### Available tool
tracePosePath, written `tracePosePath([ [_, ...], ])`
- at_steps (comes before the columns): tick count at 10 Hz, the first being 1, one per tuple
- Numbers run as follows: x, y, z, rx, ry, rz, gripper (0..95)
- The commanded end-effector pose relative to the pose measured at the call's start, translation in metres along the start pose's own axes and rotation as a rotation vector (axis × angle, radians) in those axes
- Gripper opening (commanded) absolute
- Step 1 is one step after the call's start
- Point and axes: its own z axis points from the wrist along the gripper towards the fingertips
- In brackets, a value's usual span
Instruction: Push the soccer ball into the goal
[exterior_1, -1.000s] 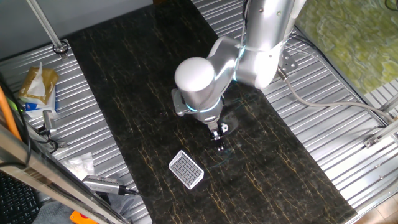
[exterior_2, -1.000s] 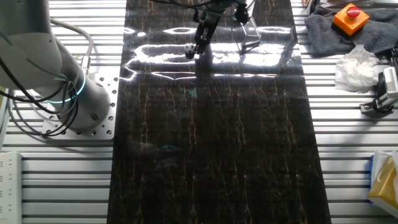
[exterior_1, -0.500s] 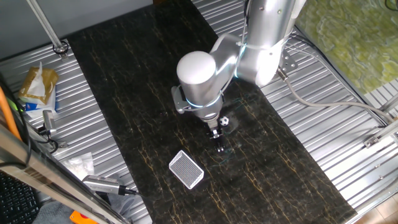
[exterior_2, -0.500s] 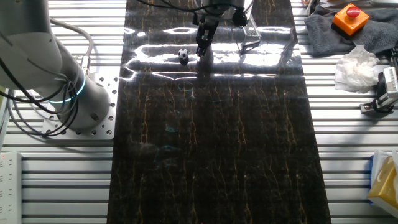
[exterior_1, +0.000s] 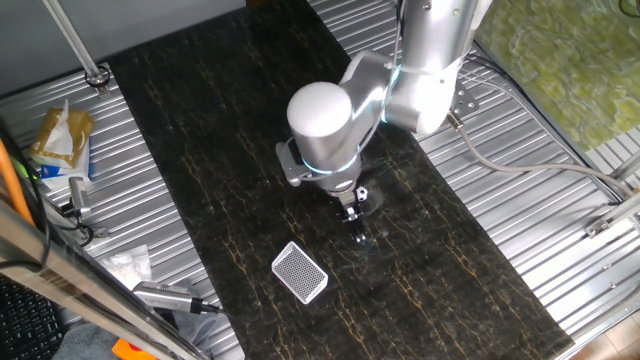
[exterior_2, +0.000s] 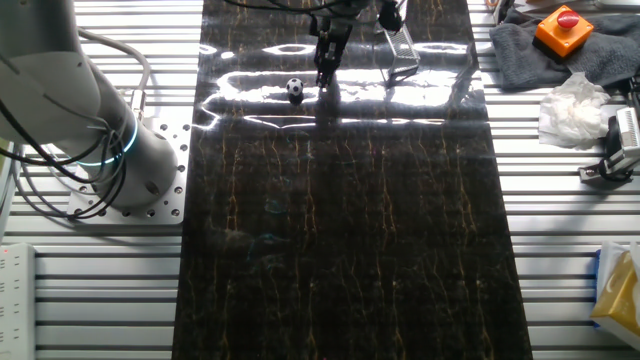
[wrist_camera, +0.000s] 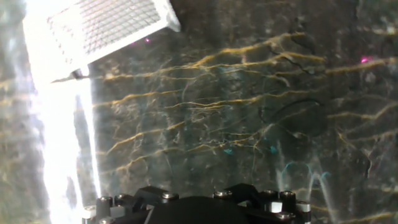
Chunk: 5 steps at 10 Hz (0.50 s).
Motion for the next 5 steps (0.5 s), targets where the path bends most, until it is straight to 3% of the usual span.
tracePosePath([
  [1, -0.002, 0.000, 0.000, 0.070, -0.032, -0.113, 95.0],
  [5, -0.031, -0.002, -0.007, 0.105, -0.076, -0.271, 95.0],
])
